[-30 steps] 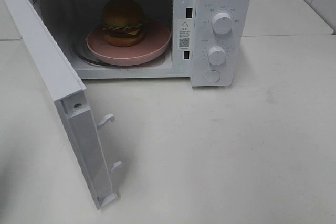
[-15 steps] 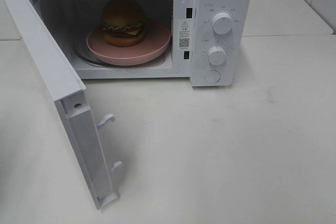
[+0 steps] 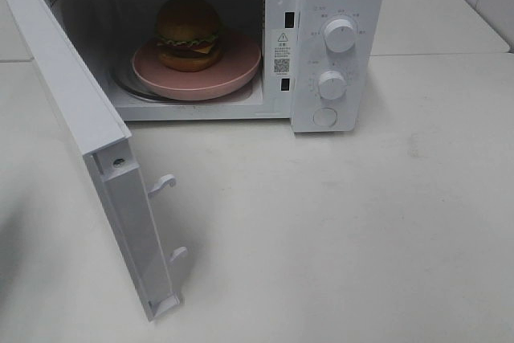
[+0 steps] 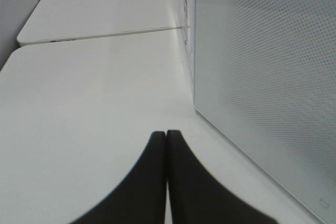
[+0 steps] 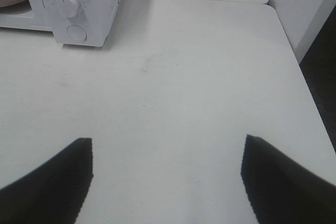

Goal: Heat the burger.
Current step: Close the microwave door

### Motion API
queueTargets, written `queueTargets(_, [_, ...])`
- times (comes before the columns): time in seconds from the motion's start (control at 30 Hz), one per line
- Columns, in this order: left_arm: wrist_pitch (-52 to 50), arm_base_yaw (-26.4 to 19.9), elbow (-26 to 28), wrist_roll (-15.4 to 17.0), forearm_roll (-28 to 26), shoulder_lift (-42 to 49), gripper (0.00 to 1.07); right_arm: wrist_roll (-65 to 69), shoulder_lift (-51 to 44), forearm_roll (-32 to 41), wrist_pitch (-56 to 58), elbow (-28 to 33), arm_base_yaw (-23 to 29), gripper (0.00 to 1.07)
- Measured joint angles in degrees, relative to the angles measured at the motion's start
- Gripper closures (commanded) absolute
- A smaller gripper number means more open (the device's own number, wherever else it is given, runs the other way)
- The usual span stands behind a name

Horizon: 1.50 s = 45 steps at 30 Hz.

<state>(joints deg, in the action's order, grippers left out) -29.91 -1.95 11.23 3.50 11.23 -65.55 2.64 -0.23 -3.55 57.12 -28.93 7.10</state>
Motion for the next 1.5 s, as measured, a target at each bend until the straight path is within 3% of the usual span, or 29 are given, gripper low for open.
queueTargets(0.17, [-8.5,0.0,0.2,6.4,9.0,-5.3,1.07,0.0,0.0,0.0,0.0,0.0,0.0,0.32])
queueTargets(0.33, [-13.8,1.3,1.3,8.3,12.0,-9.8,1.07,0.0,0.0,0.0,0.0,0.0,0.0,0.32])
queueTargets(0.47, [-14.4,4.1,2.6,8.4,12.0,-12.8,1.07,0.0,0.0,0.0,0.0,0.0,0.0,0.32])
queueTargets(0.6, [-15.0,9.1,4.0,6.5,10.3,-16.1,1.07,0.0,0.0,0.0,0.0,0.0,0.0,0.32])
queueTargets(0.77, [-15.8,15.4,5.5,2.9,3.2,-19.6,1.07,0.0,0.0,0.0,0.0,0.0,0.0,0.32])
queueTargets(0.8, [-16.4,17.5,6.2,1.8,-1.1,-20.7,1.07,0.0,0.0,0.0,0.0,0.0,0.0,0.32])
queueTargets(0.83, [-16.4,17.5,6.2,1.8,-1.1,-20.7,1.07,0.0,0.0,0.0,0.0,0.0,0.0,0.32])
queueTargets(0.9, [-17.3,20.7,7.5,0.1,-7.2,-22.5,1.07,0.0,0.0,0.0,0.0,0.0,0.0,0.32])
queueTargets(1.03, [-17.4,24.1,9.5,-2.1,-12.0,-24.1,1.07,0.0,0.0,0.0,0.0,0.0,0.0,0.32])
queueTargets(1.2, [-17.8,31.1,14.7,-7.5,-22.3,-27.7,1.07,0.0,0.0,0.0,0.0,0.0,0.0,0.32])
queueTargets(1.23, [-17.8,31.1,14.7,-7.5,-22.3,-27.7,1.07,0.0,0.0,0.0,0.0,0.0,0.0,0.32])
queueTargets(1.27, [-17.8,33.1,16.4,-9.5,-26.6,-29.4,1.07,0.0,0.0,0.0,0.0,0.0,0.0,0.32])
queueTargets(1.33, [-17.8,34.1,17.2,-10.5,-28.2,-30.1,1.07,0.0,0.0,0.0,0.0,0.0,0.0,0.32])
queueTargets(1.37, [-17.8,35.9,19.5,-12.2,-32.0,-31.9,1.07,0.0,0.0,0.0,0.0,0.0,0.0,0.32])
queueTargets(1.5, [-17.8,38.0,22.1,-14.2,-35.7,-34.2,1.07,0.0,0.0,0.0,0.0,0.0,0.0,0.32])
